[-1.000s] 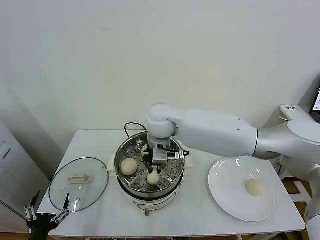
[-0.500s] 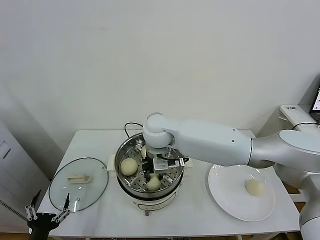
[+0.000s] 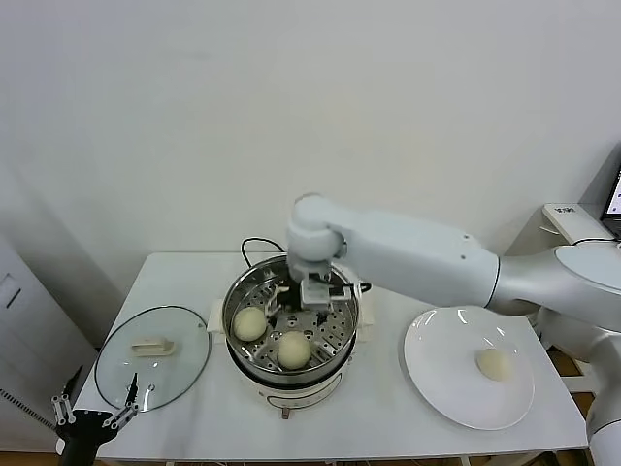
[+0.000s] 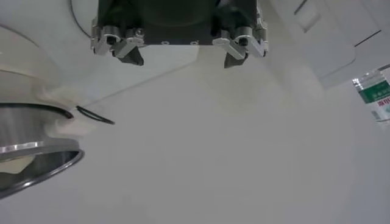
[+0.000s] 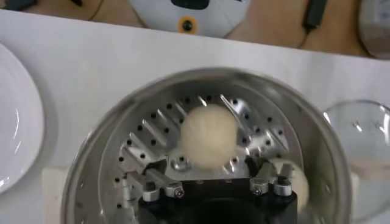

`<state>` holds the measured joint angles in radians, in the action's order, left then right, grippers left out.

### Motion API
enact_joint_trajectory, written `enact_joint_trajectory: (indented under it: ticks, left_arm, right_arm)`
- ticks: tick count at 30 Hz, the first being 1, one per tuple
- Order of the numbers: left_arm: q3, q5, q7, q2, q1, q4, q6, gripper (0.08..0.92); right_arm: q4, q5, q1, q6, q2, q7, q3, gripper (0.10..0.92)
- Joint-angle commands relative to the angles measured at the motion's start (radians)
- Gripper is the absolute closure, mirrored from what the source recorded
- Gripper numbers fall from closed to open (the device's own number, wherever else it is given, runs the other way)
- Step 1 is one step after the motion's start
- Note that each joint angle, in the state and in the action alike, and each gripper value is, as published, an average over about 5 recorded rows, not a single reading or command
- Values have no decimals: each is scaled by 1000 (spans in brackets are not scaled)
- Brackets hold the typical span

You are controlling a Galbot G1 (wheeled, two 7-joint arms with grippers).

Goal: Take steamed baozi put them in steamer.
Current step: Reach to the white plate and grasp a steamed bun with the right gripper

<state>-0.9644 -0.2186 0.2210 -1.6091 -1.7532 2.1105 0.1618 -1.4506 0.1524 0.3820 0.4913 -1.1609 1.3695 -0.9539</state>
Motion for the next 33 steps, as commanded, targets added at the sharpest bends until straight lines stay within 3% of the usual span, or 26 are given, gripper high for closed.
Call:
enact_joint_trajectory:
  ticks: [1,4,9,14,20,33]
  left_arm:
    - [0,-2,1,-39,1,0,-2,177]
    - [4,-4,1,-35,5,-1,-6,177]
    - [15,-18,2,-28,19,-4,-12,177]
    - [26,-32,2,-26,30,0,-21,177]
    - [44,-59,1,-25,39,1,-31,177]
    - [65,-101,0,-30,47,-2,-44,177]
  right_arm:
    - [251,-457,203,-478,205,-58,-49,203]
    - [377,-507,246,-534,263,-23,-98,203]
    - [507,-319,165,-495,383,35,-69,203]
    - [483,-112,-80,-468,523,34,99,203]
    - [480,54,-357,-455,570,19,346,203]
    - [421,88,-620,-443,582,-21,489,203]
